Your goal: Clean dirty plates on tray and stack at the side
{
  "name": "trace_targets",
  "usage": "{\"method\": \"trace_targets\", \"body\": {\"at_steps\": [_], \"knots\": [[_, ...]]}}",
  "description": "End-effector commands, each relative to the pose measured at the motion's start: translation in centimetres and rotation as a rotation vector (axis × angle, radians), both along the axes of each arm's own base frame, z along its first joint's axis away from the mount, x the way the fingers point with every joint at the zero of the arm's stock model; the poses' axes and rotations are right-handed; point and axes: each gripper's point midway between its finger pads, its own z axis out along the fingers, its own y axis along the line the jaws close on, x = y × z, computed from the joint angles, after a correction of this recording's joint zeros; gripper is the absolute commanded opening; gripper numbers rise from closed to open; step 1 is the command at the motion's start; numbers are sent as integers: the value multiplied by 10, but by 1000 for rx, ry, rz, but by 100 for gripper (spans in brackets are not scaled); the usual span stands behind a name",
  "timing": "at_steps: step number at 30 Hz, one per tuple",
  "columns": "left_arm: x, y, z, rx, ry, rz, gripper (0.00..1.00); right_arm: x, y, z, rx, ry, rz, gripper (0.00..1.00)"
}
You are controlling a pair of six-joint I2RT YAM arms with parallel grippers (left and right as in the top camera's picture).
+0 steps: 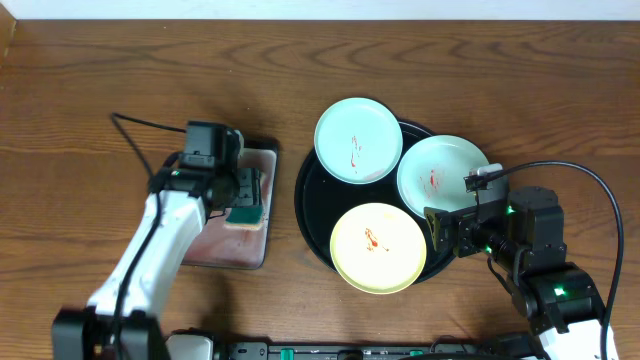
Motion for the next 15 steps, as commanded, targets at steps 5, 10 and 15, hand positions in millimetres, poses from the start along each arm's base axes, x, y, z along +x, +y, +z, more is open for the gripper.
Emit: {"method": "trace_targets", "body": {"at_steps": [5,10,15], "knots": [[-3,5,-47,51,135,1,54,3,1,9,16,-19,1,99],[-3,5,-67,51,177,1,38,3,1,10,17,-23,1,99],[-3,5,-69,55,183,4,8,3,1,10,17,-22,1,99]]}}
